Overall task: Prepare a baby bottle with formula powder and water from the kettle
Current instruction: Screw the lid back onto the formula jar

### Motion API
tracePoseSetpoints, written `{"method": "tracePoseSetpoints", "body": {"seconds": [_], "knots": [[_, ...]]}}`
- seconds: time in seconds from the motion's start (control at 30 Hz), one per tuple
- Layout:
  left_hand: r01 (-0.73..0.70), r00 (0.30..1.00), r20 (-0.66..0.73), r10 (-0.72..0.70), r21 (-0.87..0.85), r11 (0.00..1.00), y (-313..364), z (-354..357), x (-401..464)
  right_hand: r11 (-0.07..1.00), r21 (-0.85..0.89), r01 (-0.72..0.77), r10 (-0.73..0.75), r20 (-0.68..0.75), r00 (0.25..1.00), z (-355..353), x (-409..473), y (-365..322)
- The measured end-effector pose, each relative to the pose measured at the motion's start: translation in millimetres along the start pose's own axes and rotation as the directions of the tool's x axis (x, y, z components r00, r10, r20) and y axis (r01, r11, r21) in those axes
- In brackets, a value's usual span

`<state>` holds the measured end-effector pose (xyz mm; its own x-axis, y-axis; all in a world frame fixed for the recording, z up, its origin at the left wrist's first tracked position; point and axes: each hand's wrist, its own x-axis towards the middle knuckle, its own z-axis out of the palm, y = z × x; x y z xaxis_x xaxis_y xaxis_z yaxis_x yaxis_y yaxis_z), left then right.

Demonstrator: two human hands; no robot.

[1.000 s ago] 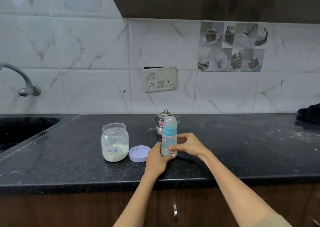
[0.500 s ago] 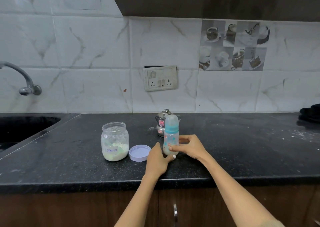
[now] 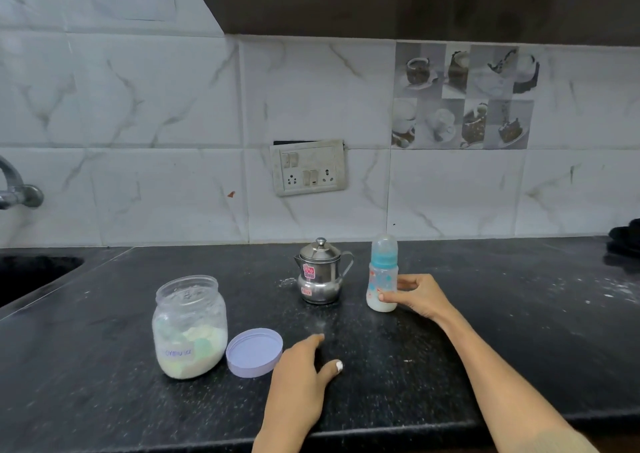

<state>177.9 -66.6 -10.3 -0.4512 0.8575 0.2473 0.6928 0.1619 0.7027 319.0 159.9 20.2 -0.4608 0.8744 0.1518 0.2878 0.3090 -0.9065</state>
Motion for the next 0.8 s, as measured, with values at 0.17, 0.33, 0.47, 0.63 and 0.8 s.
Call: {"method": "tracePoseSetpoints", "body": {"seconds": [0.17,0.33,0.47,0.63,0.8], "knots": [[0.036,0.999,0.036,-0.036,0.018,0.999,-1.9,-0.6,6.8,1.000,0.004,0.003,-0.003,-0.005,1.000,-1.8,37.5,12.1],[0.044,0.999,0.013,-0.044,0.014,0.999,-3.8,-1.2,7.2,1.000,0.013,-0.004,0.004,-0.007,1.000,-1.9,50.2,19.1],[0.048,0.999,0.014,-0.048,0.001,0.999,-3.7,-0.1,5.5,0.996,0.091,-0.016,0.021,-0.054,0.998,-2.1,41.7,18.0],[0.030,0.999,-0.017,-0.031,-0.013,0.999,-1.7,-0.1,-2.7,0.990,0.132,-0.057,0.075,-0.136,0.988,0.4,8.2,10.4],[-0.007,0.998,-0.063,0.004,-0.042,0.999,5.4,-6.6,-15.1,0.983,0.174,-0.054,0.077,-0.125,0.989,21.6,-42.8,-8.3]]}}
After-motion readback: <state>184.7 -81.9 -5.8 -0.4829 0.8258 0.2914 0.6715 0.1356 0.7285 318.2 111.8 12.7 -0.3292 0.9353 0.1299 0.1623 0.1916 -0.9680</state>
